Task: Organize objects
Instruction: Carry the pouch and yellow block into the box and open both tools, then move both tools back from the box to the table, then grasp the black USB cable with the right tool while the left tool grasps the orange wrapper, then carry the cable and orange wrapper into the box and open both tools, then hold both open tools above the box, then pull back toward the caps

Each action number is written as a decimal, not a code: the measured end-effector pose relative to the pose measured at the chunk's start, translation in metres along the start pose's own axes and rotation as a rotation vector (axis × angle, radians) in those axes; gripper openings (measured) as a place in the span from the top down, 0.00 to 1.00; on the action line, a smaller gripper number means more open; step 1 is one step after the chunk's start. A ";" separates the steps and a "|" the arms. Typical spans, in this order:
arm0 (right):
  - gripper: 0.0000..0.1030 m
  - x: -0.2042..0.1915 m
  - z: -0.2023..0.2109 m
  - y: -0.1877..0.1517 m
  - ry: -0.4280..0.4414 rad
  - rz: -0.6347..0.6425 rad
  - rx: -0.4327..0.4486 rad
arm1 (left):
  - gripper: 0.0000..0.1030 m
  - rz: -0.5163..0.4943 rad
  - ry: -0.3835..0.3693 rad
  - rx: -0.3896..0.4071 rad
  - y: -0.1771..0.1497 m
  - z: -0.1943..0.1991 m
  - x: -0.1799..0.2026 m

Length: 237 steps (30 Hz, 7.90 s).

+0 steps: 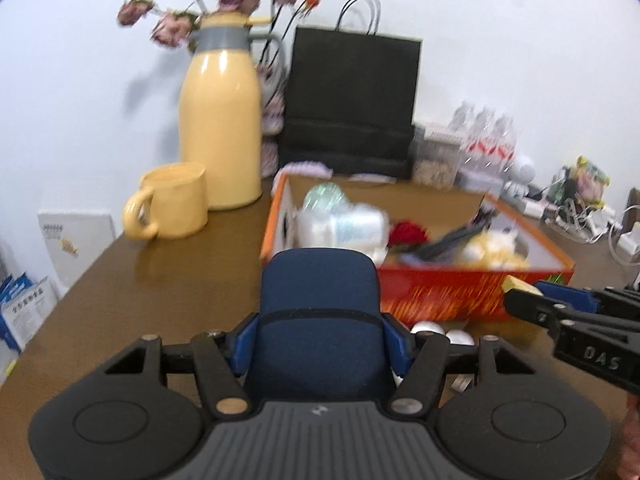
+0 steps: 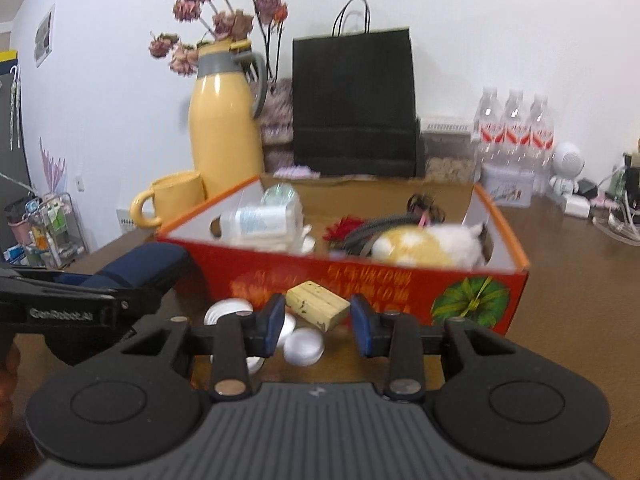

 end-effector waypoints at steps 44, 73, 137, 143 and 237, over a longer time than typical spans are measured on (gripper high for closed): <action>0.00 0.055 -0.099 0.061 -0.079 0.141 0.089 | 0.00 0.014 -0.067 0.161 0.104 -0.116 0.051; 0.00 0.028 -0.038 0.022 -0.135 0.211 0.131 | 0.00 -0.068 0.005 0.183 0.042 -0.063 0.031; 0.89 0.030 0.020 -0.050 0.015 -0.002 -0.150 | 0.00 -0.166 -0.052 -0.100 -0.058 -0.011 0.048; 0.89 0.033 0.023 -0.050 0.014 -0.014 -0.138 | 0.37 -0.200 -0.124 -0.118 -0.062 -0.016 0.056; 0.00 0.049 -0.068 0.054 -0.140 0.139 0.155 | 0.00 0.065 -0.058 0.242 0.089 -0.102 0.043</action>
Point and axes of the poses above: each gripper's, at about its wrist camera, not at the fingertips, and z roughly against the way its jaws point, x to its right, y to its top, the point moved 3 cm from there along -z, roughly the way its jaws point, and after that the axes turned 4 degrees about y, right-handed, at the moved point
